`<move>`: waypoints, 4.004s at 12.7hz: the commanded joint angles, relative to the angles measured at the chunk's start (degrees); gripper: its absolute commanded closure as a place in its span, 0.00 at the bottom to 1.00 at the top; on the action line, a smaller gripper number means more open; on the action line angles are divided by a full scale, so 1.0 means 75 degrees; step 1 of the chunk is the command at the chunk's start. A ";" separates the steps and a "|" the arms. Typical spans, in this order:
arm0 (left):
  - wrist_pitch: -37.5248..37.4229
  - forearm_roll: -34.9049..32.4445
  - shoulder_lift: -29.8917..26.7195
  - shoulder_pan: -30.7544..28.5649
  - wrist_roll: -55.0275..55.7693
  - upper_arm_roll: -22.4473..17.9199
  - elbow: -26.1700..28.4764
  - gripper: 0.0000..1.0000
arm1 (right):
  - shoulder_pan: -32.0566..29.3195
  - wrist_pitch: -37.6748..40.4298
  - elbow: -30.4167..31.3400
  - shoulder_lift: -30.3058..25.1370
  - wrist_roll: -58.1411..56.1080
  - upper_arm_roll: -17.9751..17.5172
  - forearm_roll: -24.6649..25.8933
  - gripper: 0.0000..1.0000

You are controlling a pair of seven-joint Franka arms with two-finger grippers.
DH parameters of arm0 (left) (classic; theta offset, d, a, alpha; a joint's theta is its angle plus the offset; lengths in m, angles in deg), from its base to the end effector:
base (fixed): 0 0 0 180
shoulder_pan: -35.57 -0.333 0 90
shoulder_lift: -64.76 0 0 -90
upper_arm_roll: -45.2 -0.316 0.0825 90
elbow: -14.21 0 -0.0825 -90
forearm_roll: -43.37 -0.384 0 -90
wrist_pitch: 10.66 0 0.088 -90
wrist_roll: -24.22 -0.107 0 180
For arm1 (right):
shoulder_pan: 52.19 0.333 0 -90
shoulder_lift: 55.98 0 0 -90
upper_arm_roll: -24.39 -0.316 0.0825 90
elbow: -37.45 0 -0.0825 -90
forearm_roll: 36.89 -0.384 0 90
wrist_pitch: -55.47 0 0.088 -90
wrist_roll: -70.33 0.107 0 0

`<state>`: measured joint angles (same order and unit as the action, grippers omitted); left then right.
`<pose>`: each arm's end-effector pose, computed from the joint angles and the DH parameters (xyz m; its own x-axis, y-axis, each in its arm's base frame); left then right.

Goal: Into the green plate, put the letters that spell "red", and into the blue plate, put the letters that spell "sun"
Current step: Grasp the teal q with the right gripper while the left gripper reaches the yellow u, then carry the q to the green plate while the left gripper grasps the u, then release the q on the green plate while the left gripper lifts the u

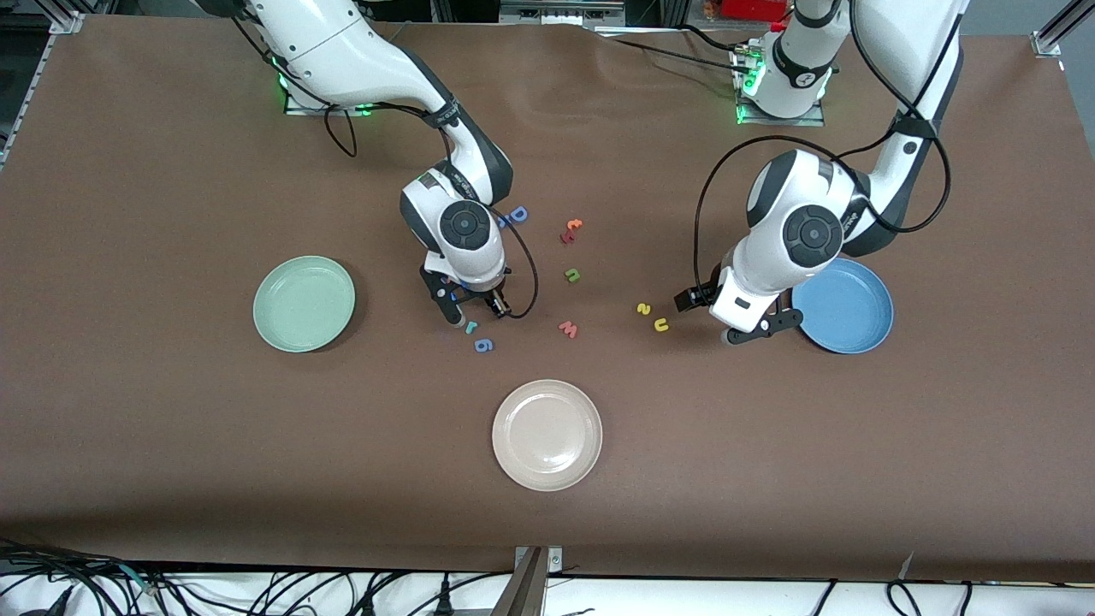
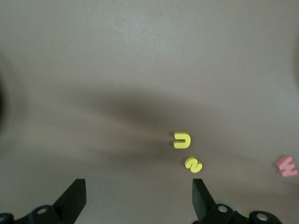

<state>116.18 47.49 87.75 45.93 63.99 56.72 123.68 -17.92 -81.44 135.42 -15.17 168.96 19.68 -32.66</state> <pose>0.5728 -0.2264 0.2831 0.9219 0.3543 -0.1568 0.3643 -0.9304 0.0400 0.5234 0.4164 0.1753 0.5356 -0.8444 -0.0004 -0.8441 -0.5354 0.0297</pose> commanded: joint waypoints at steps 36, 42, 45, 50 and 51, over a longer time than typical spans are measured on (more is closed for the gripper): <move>0.2049 -0.0361 0.1893 0.2239 0.1517 -0.1477 -0.0311 0.50 | -0.2952 0.0817 0.2700 -0.2031 -1.2261 0.1203 0.0035 0.00; 0.2049 -0.0830 0.1893 0.2239 0.1552 -0.1501 -0.0311 0.73 | -0.2847 0.2270 0.1248 -0.2254 -1.0744 0.0127 -0.0094 0.00; 0.2049 -0.0830 0.1893 0.2239 0.1518 -0.1501 -0.0311 0.77 | -0.2730 0.2084 0.1164 -0.2068 -0.9987 -0.0518 -0.0059 0.02; 0.1932 -0.0947 0.1449 0.2169 0.0081 -0.2003 -0.0277 0.77 | -0.2121 0.1276 0.1176 -0.1693 -0.9940 -0.0614 -0.0118 0.47; 0.1908 -0.0947 0.1296 0.2134 -0.0411 -0.2132 -0.0218 0.77 | -0.2004 0.1089 0.1199 -0.1622 -0.9917 -0.0614 -0.0129 0.47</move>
<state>131.48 41.53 100.21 62.07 66.79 42.40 121.41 -34.08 -71.19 144.93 -28.69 94.15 15.12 -32.78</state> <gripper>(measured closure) 0.727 0.445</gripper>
